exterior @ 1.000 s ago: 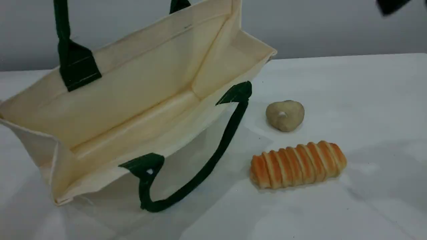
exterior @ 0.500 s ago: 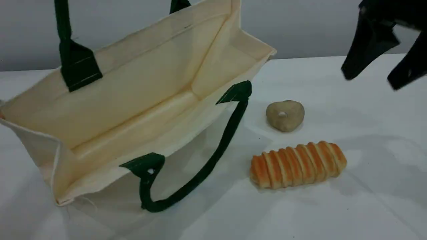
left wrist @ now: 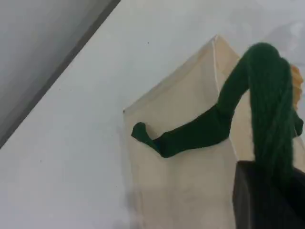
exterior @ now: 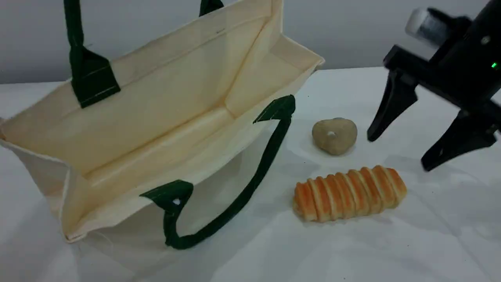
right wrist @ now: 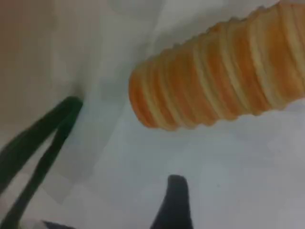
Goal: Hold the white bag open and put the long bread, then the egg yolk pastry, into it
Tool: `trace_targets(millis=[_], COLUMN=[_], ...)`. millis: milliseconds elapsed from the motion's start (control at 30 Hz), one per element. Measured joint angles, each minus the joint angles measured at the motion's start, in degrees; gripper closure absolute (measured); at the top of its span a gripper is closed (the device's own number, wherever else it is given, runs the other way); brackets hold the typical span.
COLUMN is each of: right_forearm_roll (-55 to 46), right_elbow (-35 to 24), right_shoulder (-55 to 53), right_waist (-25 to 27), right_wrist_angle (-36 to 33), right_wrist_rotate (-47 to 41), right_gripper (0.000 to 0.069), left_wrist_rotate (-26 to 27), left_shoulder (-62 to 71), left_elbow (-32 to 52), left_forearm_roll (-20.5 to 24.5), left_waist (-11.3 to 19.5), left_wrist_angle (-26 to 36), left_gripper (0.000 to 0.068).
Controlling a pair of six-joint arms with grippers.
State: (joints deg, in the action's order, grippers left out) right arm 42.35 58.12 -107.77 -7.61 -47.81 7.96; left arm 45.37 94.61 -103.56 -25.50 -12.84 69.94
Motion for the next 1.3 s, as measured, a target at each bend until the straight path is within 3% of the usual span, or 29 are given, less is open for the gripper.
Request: trace_targets(millis=[500, 767, 1300], right_forearm_roll=[6.6, 13.2, 14.7], right_elbow=[0.1, 0.1, 3.3], right_shoulder=[-11.6, -13.1, -16.2], right_waist=[0.0, 0.0, 0.0], right_wrist_angle=[4.4, 6.1, 8.0], right_wrist_rotate=[0.0, 3.6, 3.8], right_gripper=[0.0105, 0.0105, 0.0105], left_wrist_rotate=[0.0, 0.0, 0.0], left_shoulder=[0.0, 0.0, 0.0], left_elbow=[0.0, 0.0, 0.0], left_forearm_roll=[0.0, 0.0, -0.1], left_waist=[0.0, 0.0, 0.0], left_wrist_angle=[0.0, 0.0, 0.0], left_gripper=[0.0598, 0.0598, 0.0598])
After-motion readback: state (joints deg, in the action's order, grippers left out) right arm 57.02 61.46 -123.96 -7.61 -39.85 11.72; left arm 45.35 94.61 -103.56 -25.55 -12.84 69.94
